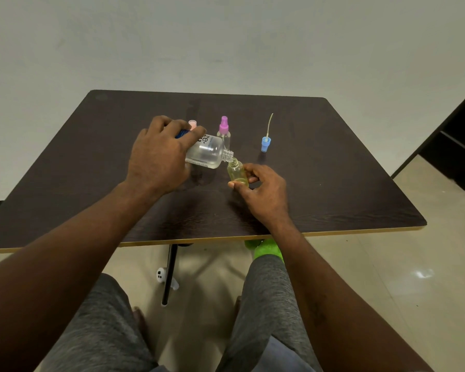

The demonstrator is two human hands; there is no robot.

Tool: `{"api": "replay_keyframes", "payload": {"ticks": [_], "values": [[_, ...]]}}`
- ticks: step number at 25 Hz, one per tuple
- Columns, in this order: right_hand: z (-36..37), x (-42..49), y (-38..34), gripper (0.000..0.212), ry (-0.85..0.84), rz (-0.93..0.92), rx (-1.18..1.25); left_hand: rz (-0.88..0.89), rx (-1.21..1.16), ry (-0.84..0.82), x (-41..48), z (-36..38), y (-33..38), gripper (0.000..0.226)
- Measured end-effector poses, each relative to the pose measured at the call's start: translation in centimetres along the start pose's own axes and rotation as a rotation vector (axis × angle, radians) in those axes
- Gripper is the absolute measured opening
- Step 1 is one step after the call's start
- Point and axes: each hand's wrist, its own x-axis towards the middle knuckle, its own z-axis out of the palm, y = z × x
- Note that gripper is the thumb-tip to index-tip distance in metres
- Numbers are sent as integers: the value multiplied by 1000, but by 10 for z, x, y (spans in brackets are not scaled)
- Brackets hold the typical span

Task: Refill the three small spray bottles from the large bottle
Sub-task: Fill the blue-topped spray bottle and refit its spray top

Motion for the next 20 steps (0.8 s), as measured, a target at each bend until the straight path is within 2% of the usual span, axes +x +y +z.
{"api": "replay_keyframes", "payload": {"ticks": [20], "values": [[0, 0, 0, 45, 13, 23, 26, 20, 9, 5, 3, -1, 2, 73]]}}
